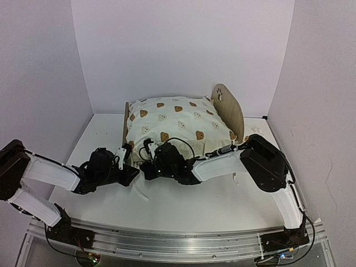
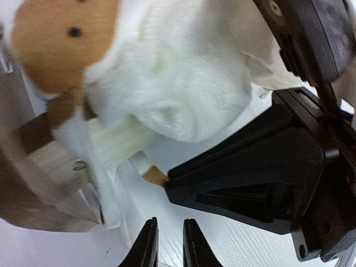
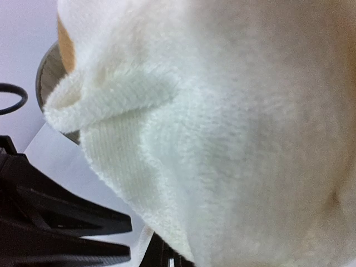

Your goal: Set up the pet bed

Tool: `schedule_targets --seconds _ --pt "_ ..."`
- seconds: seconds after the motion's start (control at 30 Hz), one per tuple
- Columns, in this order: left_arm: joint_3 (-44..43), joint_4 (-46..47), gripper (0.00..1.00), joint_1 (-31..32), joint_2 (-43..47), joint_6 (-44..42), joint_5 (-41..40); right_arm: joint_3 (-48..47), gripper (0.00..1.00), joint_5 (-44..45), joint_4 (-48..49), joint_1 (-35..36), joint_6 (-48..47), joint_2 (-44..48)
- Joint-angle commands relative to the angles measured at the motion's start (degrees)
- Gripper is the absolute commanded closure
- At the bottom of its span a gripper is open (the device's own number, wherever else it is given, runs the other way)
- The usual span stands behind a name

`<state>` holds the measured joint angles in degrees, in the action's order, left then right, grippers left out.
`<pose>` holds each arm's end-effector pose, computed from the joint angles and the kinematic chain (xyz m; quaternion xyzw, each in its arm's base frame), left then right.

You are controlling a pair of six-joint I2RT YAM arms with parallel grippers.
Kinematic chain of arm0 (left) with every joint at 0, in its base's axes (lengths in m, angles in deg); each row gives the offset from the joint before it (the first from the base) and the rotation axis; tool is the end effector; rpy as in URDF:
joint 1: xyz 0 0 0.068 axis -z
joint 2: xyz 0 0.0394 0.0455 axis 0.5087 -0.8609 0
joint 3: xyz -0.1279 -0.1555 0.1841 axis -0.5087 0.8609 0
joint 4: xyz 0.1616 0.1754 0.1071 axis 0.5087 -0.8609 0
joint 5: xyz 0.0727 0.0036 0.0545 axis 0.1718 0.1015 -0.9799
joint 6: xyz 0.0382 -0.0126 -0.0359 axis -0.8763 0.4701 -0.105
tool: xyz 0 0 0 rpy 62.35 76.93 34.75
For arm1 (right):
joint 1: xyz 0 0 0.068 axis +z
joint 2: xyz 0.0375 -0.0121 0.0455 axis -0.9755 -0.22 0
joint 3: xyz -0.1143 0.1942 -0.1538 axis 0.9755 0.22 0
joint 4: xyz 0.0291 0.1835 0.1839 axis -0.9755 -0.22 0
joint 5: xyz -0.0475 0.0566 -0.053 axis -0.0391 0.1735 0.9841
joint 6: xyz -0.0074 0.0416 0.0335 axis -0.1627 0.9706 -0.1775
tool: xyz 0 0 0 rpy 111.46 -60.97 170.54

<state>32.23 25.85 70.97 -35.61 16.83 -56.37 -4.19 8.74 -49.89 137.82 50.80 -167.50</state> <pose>0.1922 -0.1649 0.1467 0.1985 0.8450 -0.2436 0.4327 0.2565 0.4469 0.1408 -0.2350 0.7993 0.3411 0.4354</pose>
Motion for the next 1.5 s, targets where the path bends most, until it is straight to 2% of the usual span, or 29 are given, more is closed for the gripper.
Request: schedule_targets --seconds 0.0,0.33,0.53,0.63,0.73,0.87,1.07,1.33,1.47 --pt "-1.58 -0.72 0.77 1.49 -0.13 -0.11 -3.15 1.14 1.00 0.38 3.51 -0.62 0.79 3.97" --pt "-4.43 4.33 0.61 1.52 -3.34 -7.04 -15.68 1.62 1.00 -1.08 4.70 -1.08 1.25 3.69" --pt "-5.41 4.09 0.63 -2.45 -4.78 -4.52 -16.52 1.10 1.00 -1.33 5.56 -1.10 1.80 2.87" --pt "-6.81 2.11 0.63 -5.91 -5.57 -2.27 -14.29 -1.53 1.00 -2.21 5.74 -1.15 2.24 0.81" --pt "-7.47 1.05 0.64 -6.57 -5.66 -1.78 -13.73 -4.60 1.00 -3.44 6.29 -1.10 2.87 -1.34" --pt "-7.54 1.31 0.72 -7.75 -6.31 -0.72 -13.46 -7.54 1.00 -5.06 7.18 -1.15 3.67 -3.73" --pt "-8.73 -0.98 1.00 -9.51 -6.55 0.46 -11.89 -9.42 1.00 -5.11 7.62 -1.12 3.87 -5.48" --pt "-10.36 -14.70 1.00 -9.54 -0.07 1.39 -4.28 -11.82 1.00 -7.51 6.51 -1.11 3.18 -7.18" --pt "-9.66 -17.82 1.00 -9.55 2.56 2.16 -3.37 -14.44 1.00 -7.89 5.17 -1.13 2.80 -8.71"
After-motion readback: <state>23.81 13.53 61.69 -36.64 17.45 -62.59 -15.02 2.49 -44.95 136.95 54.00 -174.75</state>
